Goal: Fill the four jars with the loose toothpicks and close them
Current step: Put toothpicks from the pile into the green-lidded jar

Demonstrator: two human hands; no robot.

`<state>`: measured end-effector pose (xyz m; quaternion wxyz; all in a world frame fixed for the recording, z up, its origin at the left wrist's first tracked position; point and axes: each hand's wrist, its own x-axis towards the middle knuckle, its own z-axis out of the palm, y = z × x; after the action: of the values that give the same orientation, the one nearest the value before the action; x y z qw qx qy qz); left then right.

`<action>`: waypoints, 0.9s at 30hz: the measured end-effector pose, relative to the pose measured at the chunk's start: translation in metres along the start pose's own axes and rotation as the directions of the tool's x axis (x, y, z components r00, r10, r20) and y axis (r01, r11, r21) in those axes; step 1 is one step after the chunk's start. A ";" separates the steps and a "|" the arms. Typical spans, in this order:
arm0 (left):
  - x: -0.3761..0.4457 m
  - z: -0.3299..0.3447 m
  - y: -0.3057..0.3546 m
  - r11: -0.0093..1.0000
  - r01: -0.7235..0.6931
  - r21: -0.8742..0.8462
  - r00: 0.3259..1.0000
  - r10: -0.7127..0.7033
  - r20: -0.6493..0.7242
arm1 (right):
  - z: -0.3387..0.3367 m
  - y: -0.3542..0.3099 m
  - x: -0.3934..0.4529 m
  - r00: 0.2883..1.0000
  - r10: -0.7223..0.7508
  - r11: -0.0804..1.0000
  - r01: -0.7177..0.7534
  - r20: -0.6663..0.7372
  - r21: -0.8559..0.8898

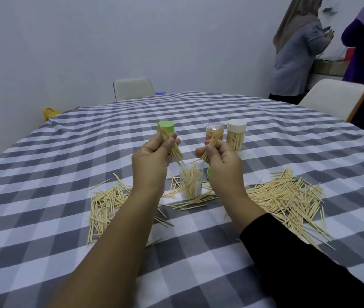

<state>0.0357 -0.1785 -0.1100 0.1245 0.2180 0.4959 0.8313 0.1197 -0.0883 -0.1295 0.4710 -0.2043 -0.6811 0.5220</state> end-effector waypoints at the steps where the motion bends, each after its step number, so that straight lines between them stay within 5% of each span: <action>1: -0.001 0.000 0.001 1.000 -0.001 -0.007 1.000 0.001 -0.002 | 0.001 0.000 -0.001 1.000 -0.012 1.000 0.012 -0.002 0.001; 8: -0.004 0.001 0.007 0.997 -0.057 -0.057 0.998 0.056 -0.023 | -0.003 -0.008 -0.001 0.997 -0.072 0.997 0.073 -0.035 0.003; 16: -0.002 0.005 -0.012 0.996 0.080 -0.033 0.996 -0.079 0.030 | 0.005 0.000 -0.006 0.999 0.048 0.999 -0.048 0.018 -0.006; 27: -0.005 -0.003 -0.026 0.973 0.127 0.192 0.987 -0.143 0.072 | 0.011 0.009 -0.015 0.992 0.108 0.993 -0.106 0.059 -0.045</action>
<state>0.0389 -0.1705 -0.1351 0.1807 0.2300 0.5797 0.7605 0.1155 -0.1023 -0.1440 0.4167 -0.2340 -0.6942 0.5382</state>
